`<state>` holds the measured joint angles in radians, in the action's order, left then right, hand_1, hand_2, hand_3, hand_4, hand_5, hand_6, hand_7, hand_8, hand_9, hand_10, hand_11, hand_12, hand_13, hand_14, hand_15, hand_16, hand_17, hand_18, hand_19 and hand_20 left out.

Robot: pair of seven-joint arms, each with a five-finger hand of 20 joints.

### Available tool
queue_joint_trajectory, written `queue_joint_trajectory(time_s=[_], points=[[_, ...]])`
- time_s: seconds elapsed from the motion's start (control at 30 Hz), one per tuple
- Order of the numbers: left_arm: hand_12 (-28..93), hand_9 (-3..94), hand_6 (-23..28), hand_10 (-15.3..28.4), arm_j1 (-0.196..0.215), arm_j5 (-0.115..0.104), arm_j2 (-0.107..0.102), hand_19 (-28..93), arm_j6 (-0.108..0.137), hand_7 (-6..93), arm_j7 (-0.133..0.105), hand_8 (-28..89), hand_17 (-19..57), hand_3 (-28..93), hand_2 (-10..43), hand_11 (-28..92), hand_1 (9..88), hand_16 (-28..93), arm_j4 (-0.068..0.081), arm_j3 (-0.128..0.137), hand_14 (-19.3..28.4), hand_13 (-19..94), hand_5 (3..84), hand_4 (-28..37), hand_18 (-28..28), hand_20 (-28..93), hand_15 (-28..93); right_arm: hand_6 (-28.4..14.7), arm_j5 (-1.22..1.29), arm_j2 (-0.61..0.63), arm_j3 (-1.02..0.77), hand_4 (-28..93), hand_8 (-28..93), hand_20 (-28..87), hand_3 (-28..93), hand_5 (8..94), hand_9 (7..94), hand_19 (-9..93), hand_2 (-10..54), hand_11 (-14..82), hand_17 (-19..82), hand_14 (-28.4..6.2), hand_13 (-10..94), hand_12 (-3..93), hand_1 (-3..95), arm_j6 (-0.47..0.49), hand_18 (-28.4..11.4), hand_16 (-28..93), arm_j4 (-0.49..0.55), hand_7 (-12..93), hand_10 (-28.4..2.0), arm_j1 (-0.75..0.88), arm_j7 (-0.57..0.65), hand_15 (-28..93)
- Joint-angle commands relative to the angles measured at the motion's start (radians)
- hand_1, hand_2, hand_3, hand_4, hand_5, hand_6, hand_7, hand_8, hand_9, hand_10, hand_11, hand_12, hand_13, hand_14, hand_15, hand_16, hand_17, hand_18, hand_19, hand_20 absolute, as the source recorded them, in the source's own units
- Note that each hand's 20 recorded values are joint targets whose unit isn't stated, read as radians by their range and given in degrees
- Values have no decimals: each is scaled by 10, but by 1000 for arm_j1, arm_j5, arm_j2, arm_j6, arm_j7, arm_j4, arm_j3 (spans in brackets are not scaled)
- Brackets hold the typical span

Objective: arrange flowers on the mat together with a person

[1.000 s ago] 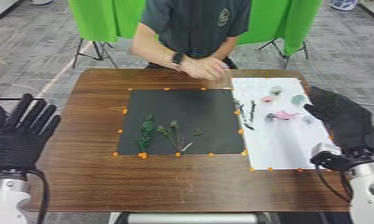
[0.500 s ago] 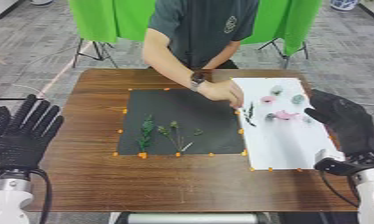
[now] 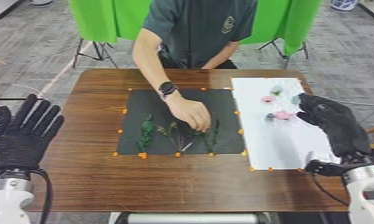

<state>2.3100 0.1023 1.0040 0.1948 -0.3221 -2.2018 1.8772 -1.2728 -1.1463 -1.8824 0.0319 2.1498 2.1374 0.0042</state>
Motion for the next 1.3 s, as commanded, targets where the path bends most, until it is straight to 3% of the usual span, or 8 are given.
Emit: queue_joint_trajectory(time_s=[0.03,0.3,0.53,1.03,1.3], points=[[64,349,74,137,6,-6,8,229,8,113,7,-104,-47,695,142,175,246,-47,0,-5,136,262,378,-283,121,95,196,-48,-260,74,96,-228,-114,83,807,441,364,336,-14,49,121,-124,292,128,222,-52,-157,124,-39,170,-158,-101,24,106],[63,349,74,138,9,-8,10,230,9,113,6,-104,-48,694,142,174,246,-45,-2,-8,139,261,378,-283,121,96,198,-43,-812,149,155,-248,-128,85,807,426,370,386,-90,71,136,-116,321,132,319,-44,-156,134,-71,197,-154,-172,77,161],[64,349,74,138,16,-10,10,231,10,113,3,-104,-48,693,141,175,248,-44,-5,-9,140,261,379,-283,121,96,201,-19,-1189,239,249,-281,-148,96,805,424,410,463,-95,97,165,-87,381,143,388,-34,-145,153,-139,239,-127,-243,107,249],[64,349,74,137,17,-13,10,232,10,116,11,-105,-48,692,142,175,249,-44,-4,-16,141,261,379,-283,121,95,201,2,-1355,317,518,-283,-170,141,784,458,468,604,-95,135,193,-75,452,149,457,9,-159,201,-327,265,-86,-468,218,394],[63,349,75,138,23,-14,13,232,13,115,15,-105,-48,691,143,176,250,-43,-7,-14,143,262,380,-283,121,95,203,5,-1365,321,586,-283,-171,171,754,465,484,642,-95,145,202,-81,471,148,485,63,-165,219,-386,267,-86,-517,227,486]])
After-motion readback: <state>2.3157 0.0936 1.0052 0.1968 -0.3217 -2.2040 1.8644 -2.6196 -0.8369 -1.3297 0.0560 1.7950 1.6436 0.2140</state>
